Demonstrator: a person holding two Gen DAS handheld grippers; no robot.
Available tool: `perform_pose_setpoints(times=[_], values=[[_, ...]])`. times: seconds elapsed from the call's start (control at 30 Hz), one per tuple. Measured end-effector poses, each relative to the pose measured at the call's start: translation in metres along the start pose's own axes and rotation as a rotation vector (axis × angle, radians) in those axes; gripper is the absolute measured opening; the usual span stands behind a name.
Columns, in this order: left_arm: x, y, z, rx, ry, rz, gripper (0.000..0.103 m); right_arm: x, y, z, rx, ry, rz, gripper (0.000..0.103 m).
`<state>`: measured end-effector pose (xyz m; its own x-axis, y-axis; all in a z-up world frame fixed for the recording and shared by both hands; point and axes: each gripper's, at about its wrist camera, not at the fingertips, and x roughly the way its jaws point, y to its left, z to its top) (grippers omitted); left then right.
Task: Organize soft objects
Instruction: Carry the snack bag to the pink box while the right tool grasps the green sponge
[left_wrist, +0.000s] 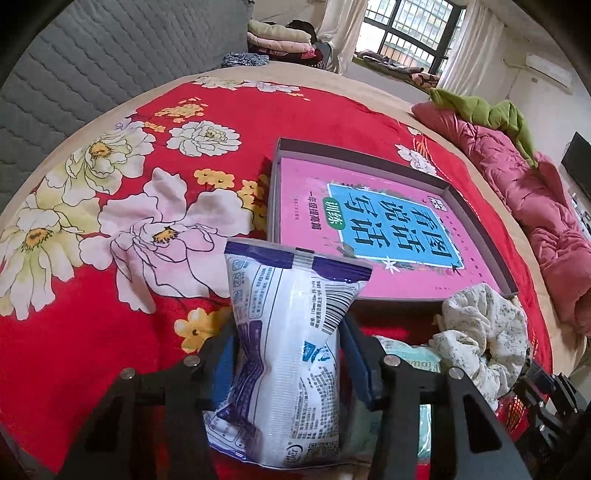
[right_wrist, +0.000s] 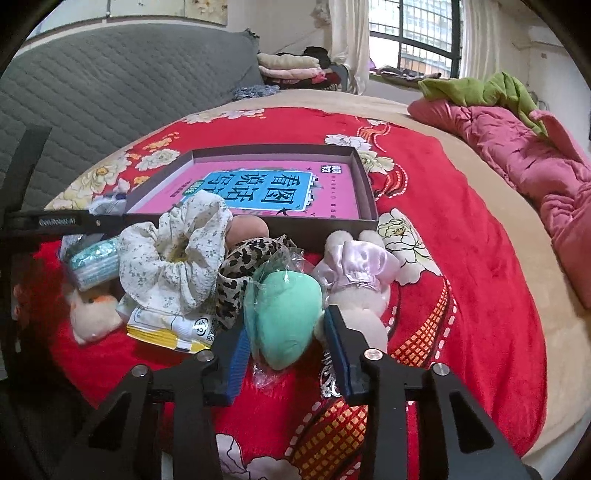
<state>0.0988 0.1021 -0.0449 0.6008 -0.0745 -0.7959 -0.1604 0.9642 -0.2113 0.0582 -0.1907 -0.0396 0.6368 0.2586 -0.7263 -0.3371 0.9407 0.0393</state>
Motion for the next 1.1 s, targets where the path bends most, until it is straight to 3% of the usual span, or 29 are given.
perform_pose_setpoints(times=[0.23, 0.27, 0.3, 0.53, 1.1], values=[[-0.016, 0.003, 0.001, 0.004, -0.075, -0.009, 0.045, -0.011, -0.004, 0.005, 0.007, -0.036, 0.011, 0.02], [-0.019, 0.004, 0.002, 0.005, -0.086, -0.014, 0.045, -0.013, -0.004, 0.006, 0.006, -0.047, 0.009, 0.011], [-0.023, 0.003, 0.002, 0.012, -0.1, -0.018, 0.045, -0.015, -0.004, 0.007, 0.005, -0.054, 0.008, 0.009], [-0.036, -0.004, 0.005, 0.029, -0.15, -0.037, 0.045, -0.021, -0.004, 0.012, -0.005, -0.069, 0.019, 0.006], [-0.053, -0.015, 0.016, 0.02, -0.202, -0.061, 0.045, -0.047, -0.013, 0.054, 0.019, -0.222, 0.012, 0.004]])
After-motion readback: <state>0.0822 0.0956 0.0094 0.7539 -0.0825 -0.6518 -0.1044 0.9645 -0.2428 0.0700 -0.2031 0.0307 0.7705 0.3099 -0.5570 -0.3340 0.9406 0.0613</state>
